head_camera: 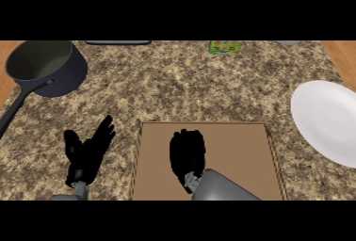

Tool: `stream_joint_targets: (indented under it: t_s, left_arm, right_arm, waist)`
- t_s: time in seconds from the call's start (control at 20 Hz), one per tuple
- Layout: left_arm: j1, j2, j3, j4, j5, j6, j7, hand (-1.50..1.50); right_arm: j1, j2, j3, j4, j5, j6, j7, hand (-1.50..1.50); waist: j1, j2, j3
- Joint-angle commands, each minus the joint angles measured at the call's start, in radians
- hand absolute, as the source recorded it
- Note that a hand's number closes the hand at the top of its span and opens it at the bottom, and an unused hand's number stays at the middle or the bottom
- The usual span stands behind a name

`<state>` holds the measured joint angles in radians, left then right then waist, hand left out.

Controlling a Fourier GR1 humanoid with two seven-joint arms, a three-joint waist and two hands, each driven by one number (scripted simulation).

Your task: Pick the sweet potato from the tray and place it in the plate

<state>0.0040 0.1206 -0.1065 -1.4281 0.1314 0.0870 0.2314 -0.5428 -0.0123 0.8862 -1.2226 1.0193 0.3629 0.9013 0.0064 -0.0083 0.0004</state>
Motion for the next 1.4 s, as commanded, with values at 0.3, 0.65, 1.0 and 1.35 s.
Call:
stream_joint_targets:
  t_s: [0.3, 0.65, 1.0, 1.35]
  left_arm:
    - [0.037, 0.021, 0.040, 0.003, 0.005, -0.009, -0.037, 0.00]
    - [0.053, 0.013, 0.039, -0.004, 0.015, -0.013, -0.030, 0.00]
    - [0.020, 0.017, 0.031, -0.042, 0.010, -0.015, 0.015, 0.00]
    - [0.074, 0.012, 0.011, -0.042, 0.006, -0.048, -0.028, 0.00]
  right_arm:
    - [0.334, -0.106, -0.094, -0.315, 0.016, -0.418, -0.014, 1.50]
    - [0.463, -0.238, -0.090, -0.630, 0.213, -0.761, -0.051, 1.50]
    - [0.647, -0.296, -0.231, -0.793, 0.182, -1.002, -0.056, 1.50]
    - [0.693, -0.421, -0.475, -0.771, -0.167, -1.225, -0.231, 1.50]
  waist:
    - [-0.061, -0.001, 0.003]
    - [-0.052, -0.004, 0.001]
    - [-0.027, 0.005, 0.001]
    - [-0.007, 0.009, 0.002]
